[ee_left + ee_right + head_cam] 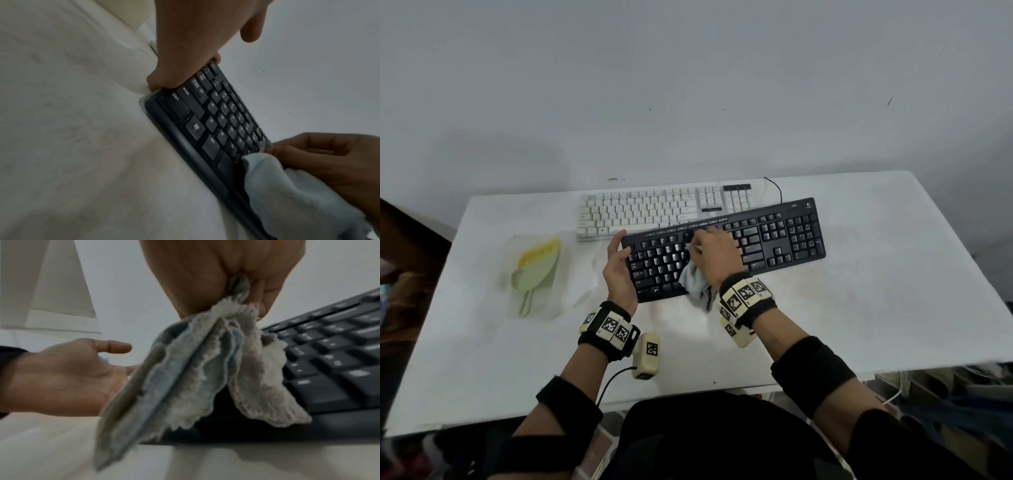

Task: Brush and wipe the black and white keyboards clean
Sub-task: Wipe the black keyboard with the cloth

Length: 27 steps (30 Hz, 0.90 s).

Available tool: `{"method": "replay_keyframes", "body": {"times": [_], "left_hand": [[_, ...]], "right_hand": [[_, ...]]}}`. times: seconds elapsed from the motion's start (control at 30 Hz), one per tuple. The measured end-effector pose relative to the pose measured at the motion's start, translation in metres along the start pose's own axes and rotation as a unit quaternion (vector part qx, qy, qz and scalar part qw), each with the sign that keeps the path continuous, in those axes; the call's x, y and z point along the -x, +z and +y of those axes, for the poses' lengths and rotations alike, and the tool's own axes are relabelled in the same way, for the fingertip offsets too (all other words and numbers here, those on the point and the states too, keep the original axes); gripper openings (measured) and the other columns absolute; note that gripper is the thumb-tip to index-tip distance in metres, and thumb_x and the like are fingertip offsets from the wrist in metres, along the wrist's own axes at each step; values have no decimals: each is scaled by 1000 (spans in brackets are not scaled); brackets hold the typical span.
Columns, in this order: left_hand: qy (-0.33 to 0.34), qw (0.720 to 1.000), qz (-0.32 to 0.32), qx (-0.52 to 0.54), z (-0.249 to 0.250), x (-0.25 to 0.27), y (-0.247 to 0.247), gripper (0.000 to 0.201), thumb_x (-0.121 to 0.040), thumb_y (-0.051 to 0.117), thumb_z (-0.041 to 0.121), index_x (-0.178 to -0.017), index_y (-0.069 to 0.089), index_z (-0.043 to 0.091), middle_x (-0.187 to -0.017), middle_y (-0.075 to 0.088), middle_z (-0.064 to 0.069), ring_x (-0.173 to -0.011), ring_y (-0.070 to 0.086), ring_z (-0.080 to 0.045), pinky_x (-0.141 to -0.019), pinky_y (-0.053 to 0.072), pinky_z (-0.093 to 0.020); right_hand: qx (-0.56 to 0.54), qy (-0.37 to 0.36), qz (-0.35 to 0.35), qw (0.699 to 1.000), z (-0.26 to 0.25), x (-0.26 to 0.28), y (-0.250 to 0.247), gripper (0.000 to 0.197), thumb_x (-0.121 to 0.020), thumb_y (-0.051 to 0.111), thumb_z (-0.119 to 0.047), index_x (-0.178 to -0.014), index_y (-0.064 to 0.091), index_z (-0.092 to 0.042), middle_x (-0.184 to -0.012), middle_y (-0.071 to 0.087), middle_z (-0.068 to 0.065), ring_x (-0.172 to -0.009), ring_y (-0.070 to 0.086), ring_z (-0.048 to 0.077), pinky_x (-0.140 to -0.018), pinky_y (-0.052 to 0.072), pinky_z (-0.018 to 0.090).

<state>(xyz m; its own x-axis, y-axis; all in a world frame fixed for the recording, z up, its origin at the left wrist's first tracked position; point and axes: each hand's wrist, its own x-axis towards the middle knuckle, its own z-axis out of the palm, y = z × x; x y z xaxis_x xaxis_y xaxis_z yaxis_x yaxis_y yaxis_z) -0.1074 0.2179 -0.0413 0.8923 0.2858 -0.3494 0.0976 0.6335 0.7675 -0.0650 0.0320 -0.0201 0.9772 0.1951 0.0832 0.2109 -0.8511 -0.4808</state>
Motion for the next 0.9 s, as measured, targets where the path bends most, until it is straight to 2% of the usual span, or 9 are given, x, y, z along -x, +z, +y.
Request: {"method": "replay_keyframes", "body": {"times": [0.17,0.23,0.3,0.37,0.5,0.6,0.77,0.83,0.9], "left_hand": [[-10,1000,7,0,2,-2,1,43,-83,56,18,-125,62,26,-112,62,-5,-94,65,-20,-81,53,-38],[-12,1000,11,-3,2,-2,2,39,-86,54,17,-124,62,25,-111,63,-4,-94,65,-21,-81,53,-38],[-11,1000,15,1,2,-1,5,37,-90,51,14,-124,61,23,-107,64,-4,-92,65,-21,-80,53,-38],[-7,1000,18,-2,0,-1,4,42,-84,55,17,-126,60,23,-112,63,-5,-95,64,-22,-82,53,-38],[-3,1000,18,2,1,-1,4,44,-85,54,15,-128,58,21,-111,63,-4,-92,66,-19,-79,54,-36],[-1,1000,14,1,0,-2,5,37,-94,46,11,-128,56,20,-105,64,-1,-87,67,-15,-77,54,-34],[-6,1000,16,-5,2,-1,5,37,-93,48,12,-128,59,21,-106,64,-2,-88,67,-17,-78,54,-35],[-5,1000,13,-4,1,-1,4,37,-92,49,12,-126,59,22,-107,64,-3,-90,66,-18,-79,54,-37],[-1,1000,11,-7,1,1,4,39,-91,49,12,-128,58,22,-109,62,-4,-91,66,-18,-79,54,-36]], "right_hand": [[19,72,22,997,32,2,-19,14,-100,60,-23,-98,65,-10,-103,59,2,-91,57,18,-85,52,32],[12,98,33,995,49,2,-29,11,-97,63,-21,-97,66,-10,-104,60,3,-93,58,19,-86,54,36],[1,87,40,995,53,1,-32,11,-96,65,-20,-93,67,-10,-103,61,4,-91,59,19,-85,55,38],[-1,52,40,998,45,-1,-28,15,-97,65,-23,-92,68,-10,-102,62,3,-90,59,18,-84,54,35],[4,5,10,1000,31,-1,-17,19,-99,61,-29,-94,67,-12,-99,61,0,-87,58,16,-82,53,33],[15,43,22,999,44,3,-24,18,-100,59,-27,-95,65,-11,-100,60,2,-85,57,17,-79,54,35],[25,119,61,991,65,7,-39,14,-99,60,-21,-98,64,-8,-103,60,5,-92,58,22,-78,52,37],[-12,119,73,990,66,5,-38,15,-98,62,-23,-93,65,-9,-99,61,4,-89,58,20,-79,53,37],[-35,83,63,994,61,6,-34,17,-98,63,-27,-89,66,-12,-95,62,0,-85,58,16,-78,52,33]]}}
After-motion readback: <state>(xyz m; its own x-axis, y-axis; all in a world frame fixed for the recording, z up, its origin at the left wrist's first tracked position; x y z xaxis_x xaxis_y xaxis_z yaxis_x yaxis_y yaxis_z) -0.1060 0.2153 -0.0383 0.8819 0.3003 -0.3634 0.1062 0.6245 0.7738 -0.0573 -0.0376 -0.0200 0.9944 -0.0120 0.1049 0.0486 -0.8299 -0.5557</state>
